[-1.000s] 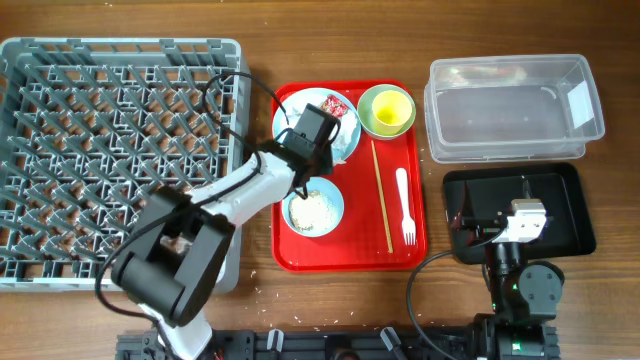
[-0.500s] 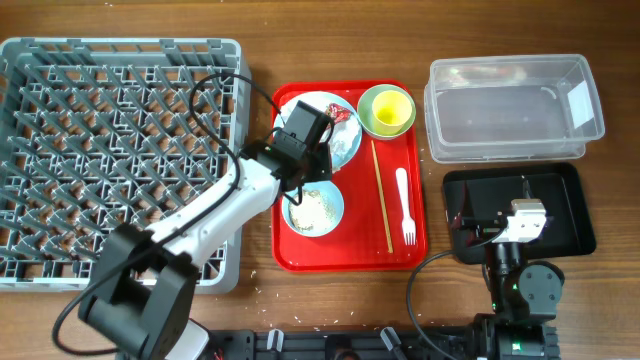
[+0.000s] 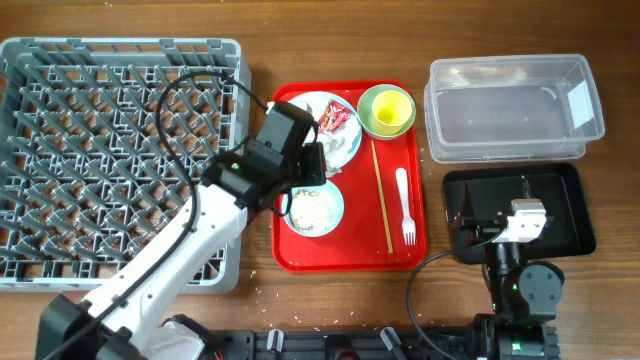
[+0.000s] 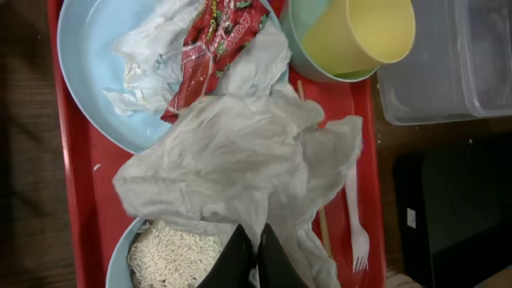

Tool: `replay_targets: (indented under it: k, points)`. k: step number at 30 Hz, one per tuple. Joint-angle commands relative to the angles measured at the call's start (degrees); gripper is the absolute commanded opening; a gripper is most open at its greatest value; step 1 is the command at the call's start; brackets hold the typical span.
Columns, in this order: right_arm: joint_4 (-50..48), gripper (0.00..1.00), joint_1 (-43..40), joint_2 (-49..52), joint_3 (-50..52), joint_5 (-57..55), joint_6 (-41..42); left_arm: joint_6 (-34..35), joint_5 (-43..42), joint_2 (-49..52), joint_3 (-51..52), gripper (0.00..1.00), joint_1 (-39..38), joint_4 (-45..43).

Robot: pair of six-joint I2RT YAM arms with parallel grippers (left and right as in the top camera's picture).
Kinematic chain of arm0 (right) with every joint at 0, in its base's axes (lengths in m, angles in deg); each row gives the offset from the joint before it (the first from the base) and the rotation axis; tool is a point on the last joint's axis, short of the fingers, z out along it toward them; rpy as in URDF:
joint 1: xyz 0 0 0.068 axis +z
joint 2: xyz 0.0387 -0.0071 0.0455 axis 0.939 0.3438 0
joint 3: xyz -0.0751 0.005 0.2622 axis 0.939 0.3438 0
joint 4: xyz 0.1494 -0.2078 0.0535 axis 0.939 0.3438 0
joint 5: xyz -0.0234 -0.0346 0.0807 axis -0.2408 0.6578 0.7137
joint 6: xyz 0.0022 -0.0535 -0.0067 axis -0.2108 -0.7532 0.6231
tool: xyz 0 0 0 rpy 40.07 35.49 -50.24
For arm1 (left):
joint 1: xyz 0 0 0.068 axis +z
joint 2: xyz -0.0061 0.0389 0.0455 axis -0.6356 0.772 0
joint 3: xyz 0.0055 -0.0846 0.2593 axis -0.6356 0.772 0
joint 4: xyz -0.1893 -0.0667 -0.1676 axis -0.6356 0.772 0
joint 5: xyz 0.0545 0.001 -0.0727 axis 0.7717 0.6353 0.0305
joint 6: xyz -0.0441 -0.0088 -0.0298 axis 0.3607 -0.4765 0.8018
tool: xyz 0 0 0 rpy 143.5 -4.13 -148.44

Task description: Sort waste into correct bins and load items into the dishwasher rack

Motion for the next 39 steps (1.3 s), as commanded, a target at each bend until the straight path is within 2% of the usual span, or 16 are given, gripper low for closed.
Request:
replay_targets:
  k: [1, 8, 10, 13, 17, 20, 21, 22, 23, 24, 27, 31, 34, 39]
  points:
    - [-0.1, 1.00, 0.2, 0.0, 0.0, 0.7, 0.5, -0.2, -2.0, -1.2, -0.8, 0.04, -0.2, 0.7]
    - [-0.1, 1.00, 0.2, 0.0, 0.0, 0.7, 0.5, -0.3, -3.7, 2.5, -0.8, 0.04, -2.8, 0.5]
    - [-0.1, 1.00, 0.2, 0.0, 0.0, 0.7, 0.5, -0.3, 1.6, 2.9, -0.8, 0.04, -2.8, -0.7]
    - [-0.1, 1.00, 0.2, 0.0, 0.0, 0.7, 0.5, -0.3, 17.8, 3.2, -0.8, 0.04, -2.8, -7.5]
    - [-0.1, 1.00, 0.2, 0.0, 0.0, 0.7, 0.5, -0.5, 18.9, 9.6, -0.8, 0.04, -2.6, -18.9]
    - [-0.1, 1.00, 0.2, 0.0, 0.0, 0.7, 0.5, -0.7, 18.9, 15.5, -0.8, 0.08, -2.0, -23.7]
    - [-0.1, 1.00, 0.2, 0.0, 0.0, 0.7, 0.5, -0.7, 18.9, 16.5, -0.8, 0.13, -1.8, -23.9]
    - [-0.1, 0.99, 0.2, 0.0, 0.0, 0.7, 0.5, -0.7, 18.9, 17.3, -0.8, 0.40, -1.3, -23.8]
    - [-0.1, 1.00, 0.2, 0.0, 0.0, 0.7, 0.5, -0.7, 18.9, 17.5, -0.8, 0.61, -0.8, -23.5]
    - [-0.1, 1.00, 0.2, 0.0, 0.0, 0.7, 0.5, -0.7, 18.9, 17.4, -0.8, 0.69, -0.6, -23.3]
    - [-0.1, 1.00, 0.2, 0.0, 0.0, 0.7, 0.5, -0.7, 18.8, 14.6, -0.8, 0.74, -0.5, -20.9]
    - [-0.1, 1.00, 0.2, 0.0, 0.0, 0.7, 0.5, -0.7, 18.9, 3.8, -0.8, 0.77, -0.5, -13.8]
    - [-0.1, 0.99, 0.2, 0.0, 0.0, 0.7, 0.5, -0.7, 18.9, -4.9, -0.8, 1.00, 1.4, -3.9]
    - [-0.1, 1.00, 0.2, 0.0, 0.0, 0.7, 0.5, -0.3, 18.6, -12.4, -0.8, 1.00, 10.9, 10.8]
